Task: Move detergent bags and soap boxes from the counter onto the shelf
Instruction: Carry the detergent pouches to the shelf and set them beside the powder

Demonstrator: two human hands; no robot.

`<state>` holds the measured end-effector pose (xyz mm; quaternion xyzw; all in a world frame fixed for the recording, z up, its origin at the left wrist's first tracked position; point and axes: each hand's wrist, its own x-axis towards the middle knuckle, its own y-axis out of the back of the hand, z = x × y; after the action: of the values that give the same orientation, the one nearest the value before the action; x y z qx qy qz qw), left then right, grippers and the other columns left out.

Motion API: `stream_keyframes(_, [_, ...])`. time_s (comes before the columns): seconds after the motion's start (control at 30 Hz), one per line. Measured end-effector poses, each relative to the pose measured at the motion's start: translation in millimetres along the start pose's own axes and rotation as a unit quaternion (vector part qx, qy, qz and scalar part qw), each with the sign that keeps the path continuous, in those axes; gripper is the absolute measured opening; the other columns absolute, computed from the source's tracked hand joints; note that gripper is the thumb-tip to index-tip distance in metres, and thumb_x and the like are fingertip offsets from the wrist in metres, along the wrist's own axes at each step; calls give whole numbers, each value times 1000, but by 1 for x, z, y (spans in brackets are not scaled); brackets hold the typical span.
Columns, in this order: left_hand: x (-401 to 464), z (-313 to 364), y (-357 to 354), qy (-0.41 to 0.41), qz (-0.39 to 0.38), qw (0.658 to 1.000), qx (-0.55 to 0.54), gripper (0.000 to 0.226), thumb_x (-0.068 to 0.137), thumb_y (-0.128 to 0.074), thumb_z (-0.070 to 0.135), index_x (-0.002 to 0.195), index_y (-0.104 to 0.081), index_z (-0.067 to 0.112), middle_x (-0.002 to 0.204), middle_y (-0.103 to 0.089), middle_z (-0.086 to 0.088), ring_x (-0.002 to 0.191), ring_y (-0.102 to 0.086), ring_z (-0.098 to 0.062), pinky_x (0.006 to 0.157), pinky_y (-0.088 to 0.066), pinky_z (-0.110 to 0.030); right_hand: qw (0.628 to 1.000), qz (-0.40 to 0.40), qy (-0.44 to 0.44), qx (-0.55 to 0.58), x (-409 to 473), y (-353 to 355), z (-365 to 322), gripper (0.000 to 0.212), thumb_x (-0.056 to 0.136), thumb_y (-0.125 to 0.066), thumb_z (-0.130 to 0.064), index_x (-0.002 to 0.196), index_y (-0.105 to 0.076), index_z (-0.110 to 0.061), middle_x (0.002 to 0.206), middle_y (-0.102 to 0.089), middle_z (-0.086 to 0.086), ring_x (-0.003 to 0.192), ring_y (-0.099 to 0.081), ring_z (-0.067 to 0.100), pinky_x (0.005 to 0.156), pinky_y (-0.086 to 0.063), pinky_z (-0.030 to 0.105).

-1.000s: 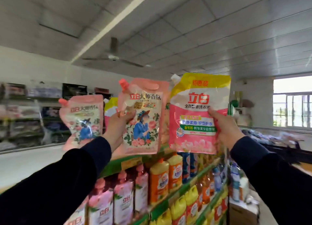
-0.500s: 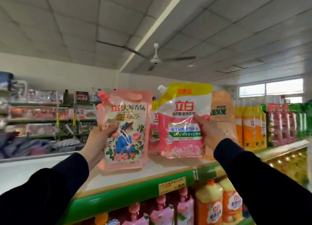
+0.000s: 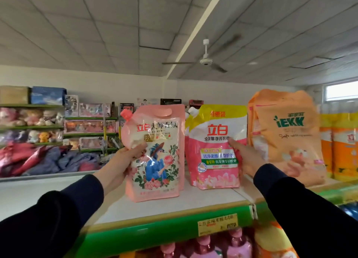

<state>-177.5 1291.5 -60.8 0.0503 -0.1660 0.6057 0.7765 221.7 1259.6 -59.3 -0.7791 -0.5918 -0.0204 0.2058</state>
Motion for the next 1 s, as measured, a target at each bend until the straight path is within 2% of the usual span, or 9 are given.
stream_keyframes(0.07, [1, 4, 2, -11, 15, 1000, 9, 90, 55, -94, 55, 129, -64, 15, 115, -77, -8, 108, -72, -36, 94, -56, -54, 1000, 0, 8, 4, 1, 1, -2, 42, 84, -79, -35, 120, -67, -16, 107, -78, 15, 93, -77, 37, 70, -63, 47])
stream_keyframes(0.27, [-4, 3, -10, -2, 0, 999, -49, 56, 80, -81, 34, 127, -64, 10, 114, -77, -14, 100, -76, -34, 73, -62, -43, 999, 24, 19, 17, -1, -11, 3, 35, 86, -79, -35, 116, -66, -21, 107, -78, 15, 93, -76, 40, 79, -61, 57])
stream_keyframes(0.4, [-6, 3, -15, -4, -1, 998, -59, 55, 79, -80, 33, 125, -65, 9, 111, -78, -14, 96, -77, -33, 67, -63, -39, 1000, 23, 20, -3, -7, -10, 0, 35, 86, -78, -37, 115, -67, -20, 104, -79, 14, 90, -77, 38, 74, -63, 50])
stream_keyframes(0.57, [-7, 4, -13, -4, 0, 999, -44, 59, 77, -82, 36, 126, -64, 9, 110, -78, -13, 96, -77, -32, 67, -63, -39, 999, 36, 20, -11, -19, -15, 5, 28, 89, -77, -29, 114, -64, -24, 100, -80, 11, 87, -78, 34, 81, -62, 53])
stream_keyframes(0.73, [-10, 5, -13, -19, 23, 999, -14, 62, 71, -84, 40, 123, -64, 11, 105, -79, -12, 91, -78, -33, 71, -63, -43, 993, 115, 5, -34, -27, -30, 14, 62, 78, -88, -23, 119, -43, -33, 96, -79, 6, 71, -79, 25, 61, -63, 48])
stream_keyframes(0.77, [-11, 5, -12, -20, 32, 999, -3, 63, 71, -84, 42, 122, -64, 13, 104, -79, -11, 91, -78, -33, 77, -62, -45, 990, 131, 14, -52, -27, -32, 16, 74, 75, -90, -23, 128, -40, -30, 108, -76, 9, 79, -79, 27, 65, -63, 49])
stream_keyframes(0.83, [-13, 6, -10, -25, 47, 998, 16, 61, 69, -83, 44, 120, -65, 14, 101, -80, -9, 88, -78, -31, 79, -61, -46, 978, 157, 55, -129, -26, -35, 18, 99, 70, -93, -28, 147, -31, -24, 136, -62, 12, 116, -68, 32, 93, -57, 57])
stream_keyframes(0.93, [-17, 6, -7, -40, 43, 998, 28, 58, 68, -82, 46, 117, -68, 17, 97, -81, -5, 70, -76, -18, 59, -58, -32, 947, 152, 119, -256, -31, -43, 17, 121, 71, -90, -40, 159, -8, -27, 161, -35, 9, 148, -37, 32, 116, -36, 58])
stream_keyframes(1.0, [-20, 6, -7, -46, 36, 998, 27, 55, 70, -81, 44, 116, -68, 18, 87, -80, 0, 58, -72, -9, 49, -55, -24, 898, 163, 156, -379, -38, -52, 17, 128, 74, -84, -52, 161, 5, -27, 170, -11, 6, 157, -14, 29, 124, -20, 56])
